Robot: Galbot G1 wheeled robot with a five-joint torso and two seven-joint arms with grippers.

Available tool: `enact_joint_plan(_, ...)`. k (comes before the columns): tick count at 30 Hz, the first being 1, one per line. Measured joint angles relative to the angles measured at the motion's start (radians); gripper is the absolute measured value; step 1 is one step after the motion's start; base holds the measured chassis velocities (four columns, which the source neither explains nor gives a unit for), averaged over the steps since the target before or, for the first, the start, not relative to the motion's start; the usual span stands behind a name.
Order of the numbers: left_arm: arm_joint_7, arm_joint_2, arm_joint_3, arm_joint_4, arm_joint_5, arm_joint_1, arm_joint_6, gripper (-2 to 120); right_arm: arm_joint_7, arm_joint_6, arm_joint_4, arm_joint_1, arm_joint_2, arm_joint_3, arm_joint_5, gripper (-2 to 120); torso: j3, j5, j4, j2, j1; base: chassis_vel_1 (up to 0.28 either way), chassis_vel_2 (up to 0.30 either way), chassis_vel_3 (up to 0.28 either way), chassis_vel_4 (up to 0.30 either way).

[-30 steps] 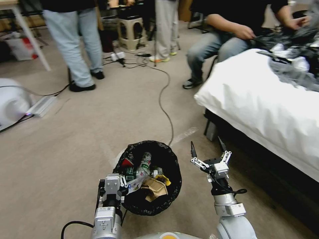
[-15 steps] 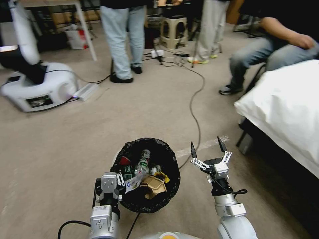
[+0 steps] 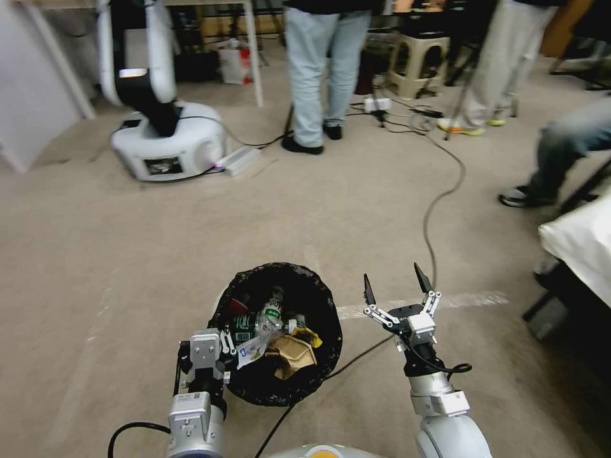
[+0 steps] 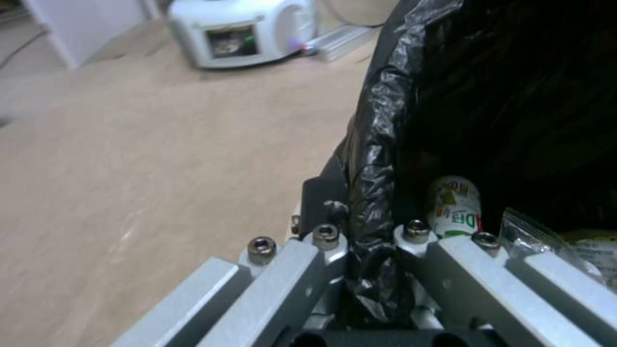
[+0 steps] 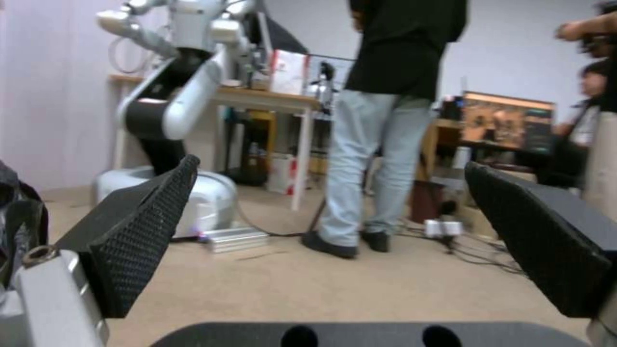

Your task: Pick up the trash bin, then pick up the garbage from the floor and place it into the trash bin.

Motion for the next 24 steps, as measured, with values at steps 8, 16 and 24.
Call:
enact_joint_plan(8,-0.002,-0.002,-0.008,0.015,-0.011,-0.005,0.001,0,-0.003,0.009,-0.012,-0.001,0.000,0.000,0.000,100,0.000,0.0000,-0.0001,0.000,0.000,0.118,0.117,0.118,0.122)
enact_joint_plan(16,-0.002,-0.009,-0.012,0.060,-0.053,-0.022,-0.014,0,-0.012,0.017,-0.013,-0.006,0.004,0.005,0.002,100,0.000,0.0000,0.0002,0.000,0.000,0.076,0.079,0.069,0.069)
enact_joint_plan(24,-0.074,0.004,-0.032,0.081,-0.340,-0.063,0.217,0,-0.020,0.031,-0.021,-0.012,0.006,0.018,0.002,100,0.000,0.0000,-0.0002,0.000,0.000,0.000,0.000,0.000,0.000)
